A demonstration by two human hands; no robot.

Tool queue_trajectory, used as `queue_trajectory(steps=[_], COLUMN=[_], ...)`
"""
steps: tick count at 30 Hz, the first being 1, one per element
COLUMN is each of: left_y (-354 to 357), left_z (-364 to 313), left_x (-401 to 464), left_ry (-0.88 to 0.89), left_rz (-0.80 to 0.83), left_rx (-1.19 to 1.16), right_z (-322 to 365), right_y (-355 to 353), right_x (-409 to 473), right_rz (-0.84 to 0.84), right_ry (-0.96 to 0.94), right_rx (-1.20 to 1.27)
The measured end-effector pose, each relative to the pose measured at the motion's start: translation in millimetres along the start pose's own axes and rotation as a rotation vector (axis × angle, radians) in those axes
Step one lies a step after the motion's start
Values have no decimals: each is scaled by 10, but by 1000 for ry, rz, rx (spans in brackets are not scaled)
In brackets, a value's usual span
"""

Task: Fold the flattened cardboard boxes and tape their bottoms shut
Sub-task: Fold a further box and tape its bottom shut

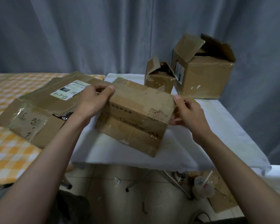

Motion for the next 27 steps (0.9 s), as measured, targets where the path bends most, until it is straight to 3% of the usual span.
queue_trajectory(steps=[5,9,13,15,20,23,27], left_y=[-256,-327,-335,-305,-187,-193,-150], left_z=[-295,-433,-423,-309,74,205,177], left_x=[-201,-375,-526,-558,-576,-602,-648], left_ry=[79,71,90,43,-89,-137,-135], left_rz=[-169,-187,-187,-149,115,229,354], left_rx=[-180,-381,-294,-291,-118,41,61], right_z=[330,443,380,309,-16,-115,-134], right_y=[-105,-102,-98,-85,10,2,-19], right_x=[-67,-153,-181,-187,-198,-193,-166], right_rz=[-110,-135,-113,-73,69,39,42], right_ry=[-155,-204,-183,-129,6,90,106], right_rx=[48,135,188,212,-20,-18,-48])
Point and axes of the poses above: each hand's wrist, its own x-axis towards the middle knuckle, its own y-axis out of the palm, z = x × y, the point moved 5 cm from there along x, towards the middle knuckle, and after that the axes turned 3 degrees about x, right-handed, at the moved point
